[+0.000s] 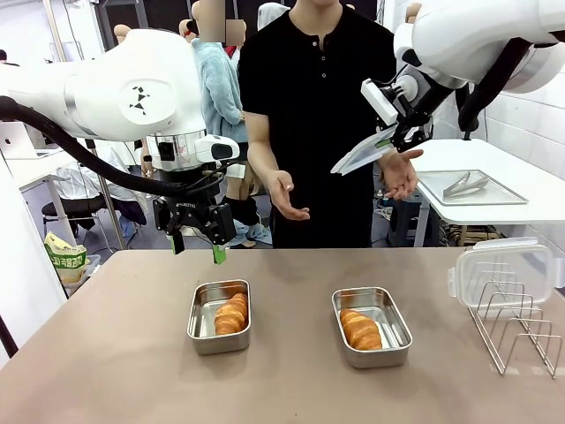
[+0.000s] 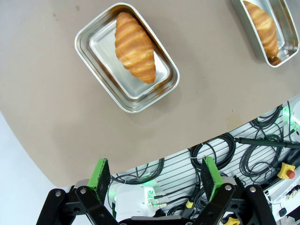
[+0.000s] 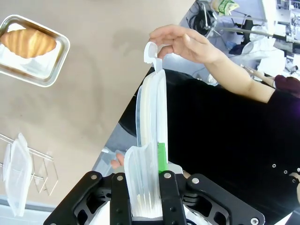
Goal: Place the bread in airtight containers.
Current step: Pick up one Airtight Container lid and hand it to the human, then release when the human grabs the Airtight Container lid.
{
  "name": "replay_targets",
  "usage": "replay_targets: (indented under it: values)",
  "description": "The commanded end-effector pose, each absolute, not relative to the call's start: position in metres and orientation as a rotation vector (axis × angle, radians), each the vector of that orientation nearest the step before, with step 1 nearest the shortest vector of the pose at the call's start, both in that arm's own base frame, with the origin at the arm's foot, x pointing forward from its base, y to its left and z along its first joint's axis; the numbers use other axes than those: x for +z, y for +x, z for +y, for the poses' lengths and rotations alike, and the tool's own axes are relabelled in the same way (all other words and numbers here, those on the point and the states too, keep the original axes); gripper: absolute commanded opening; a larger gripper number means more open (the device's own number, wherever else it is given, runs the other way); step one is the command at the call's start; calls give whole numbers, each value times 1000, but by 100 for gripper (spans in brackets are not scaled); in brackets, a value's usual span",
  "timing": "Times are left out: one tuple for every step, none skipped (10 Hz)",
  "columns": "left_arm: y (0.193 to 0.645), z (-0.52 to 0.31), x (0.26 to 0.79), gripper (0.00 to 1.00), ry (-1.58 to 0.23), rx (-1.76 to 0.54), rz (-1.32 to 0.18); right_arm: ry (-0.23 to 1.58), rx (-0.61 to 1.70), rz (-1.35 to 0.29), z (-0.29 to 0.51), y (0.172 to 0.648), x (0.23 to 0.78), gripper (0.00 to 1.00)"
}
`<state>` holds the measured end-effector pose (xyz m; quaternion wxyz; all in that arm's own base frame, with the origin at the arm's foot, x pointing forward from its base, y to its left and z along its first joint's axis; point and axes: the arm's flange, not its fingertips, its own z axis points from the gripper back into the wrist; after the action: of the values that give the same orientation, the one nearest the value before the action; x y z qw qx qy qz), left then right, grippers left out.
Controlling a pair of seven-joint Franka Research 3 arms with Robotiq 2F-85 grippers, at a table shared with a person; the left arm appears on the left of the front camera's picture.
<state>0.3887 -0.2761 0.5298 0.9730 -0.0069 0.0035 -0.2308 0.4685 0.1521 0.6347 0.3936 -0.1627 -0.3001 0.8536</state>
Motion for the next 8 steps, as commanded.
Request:
replay_targets:
  values:
    - [389, -275, 532, 100, -6, -463, 5, -402, 2166, -782, 152, 469, 634, 0]
    - [389, -275, 532, 100, -6, -463, 5, -402, 2166, -782, 152, 469, 634, 0]
    - [389, -275, 532, 100, -6, -463, 5, -402, 2166, -782, 152, 469, 634, 0]
    - [389, -275, 532, 100, -6, -463, 5, -402, 2166, -782, 152, 469, 634, 0]
    - [389, -275, 532, 100, -6, -463, 5, -402, 2166, -782, 152, 469, 634, 0]
    - [389, -275, 532, 100, -6, -463, 5, -402, 2166, -782, 152, 469, 634, 0]
    - [389, -275, 532, 100, -6, -463, 5, -402, 2166, -782, 152, 469, 634, 0]
    - [389, -275, 532, 100, -6, -463, 5, -402, 2166, -782, 152, 469, 634, 0]
